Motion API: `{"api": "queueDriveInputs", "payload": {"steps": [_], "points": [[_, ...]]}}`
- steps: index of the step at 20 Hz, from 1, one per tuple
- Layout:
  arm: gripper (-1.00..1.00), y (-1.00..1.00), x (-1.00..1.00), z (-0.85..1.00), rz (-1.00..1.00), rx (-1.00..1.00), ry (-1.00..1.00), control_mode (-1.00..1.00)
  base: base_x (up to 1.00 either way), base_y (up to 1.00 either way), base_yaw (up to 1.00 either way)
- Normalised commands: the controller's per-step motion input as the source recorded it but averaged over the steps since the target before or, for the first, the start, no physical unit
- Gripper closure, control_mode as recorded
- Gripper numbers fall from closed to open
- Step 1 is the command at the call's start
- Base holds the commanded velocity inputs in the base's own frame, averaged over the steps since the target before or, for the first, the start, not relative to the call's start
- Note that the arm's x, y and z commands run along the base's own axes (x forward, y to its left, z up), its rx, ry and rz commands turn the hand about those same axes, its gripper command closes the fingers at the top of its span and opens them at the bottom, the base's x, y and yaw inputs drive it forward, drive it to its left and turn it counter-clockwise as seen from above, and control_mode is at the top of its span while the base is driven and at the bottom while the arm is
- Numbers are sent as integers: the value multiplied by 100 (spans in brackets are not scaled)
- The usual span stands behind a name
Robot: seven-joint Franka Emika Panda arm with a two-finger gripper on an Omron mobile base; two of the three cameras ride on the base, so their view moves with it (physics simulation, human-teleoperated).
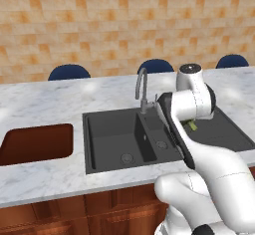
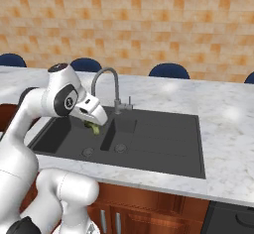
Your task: Pick up all produce items and place them in the sink. Turn on the sink faucet to wash them. Then turn the sink off and put them in the tray.
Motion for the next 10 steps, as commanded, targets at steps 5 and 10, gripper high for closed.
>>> {"api": "queueDriveInputs", "payload": {"steps": [5,10], "points": [[100,66,-9,-2,14,-5,0,-100,0,0,0],[100,65,-4,-1,14,-4,0,-100,0,0,0]]}}
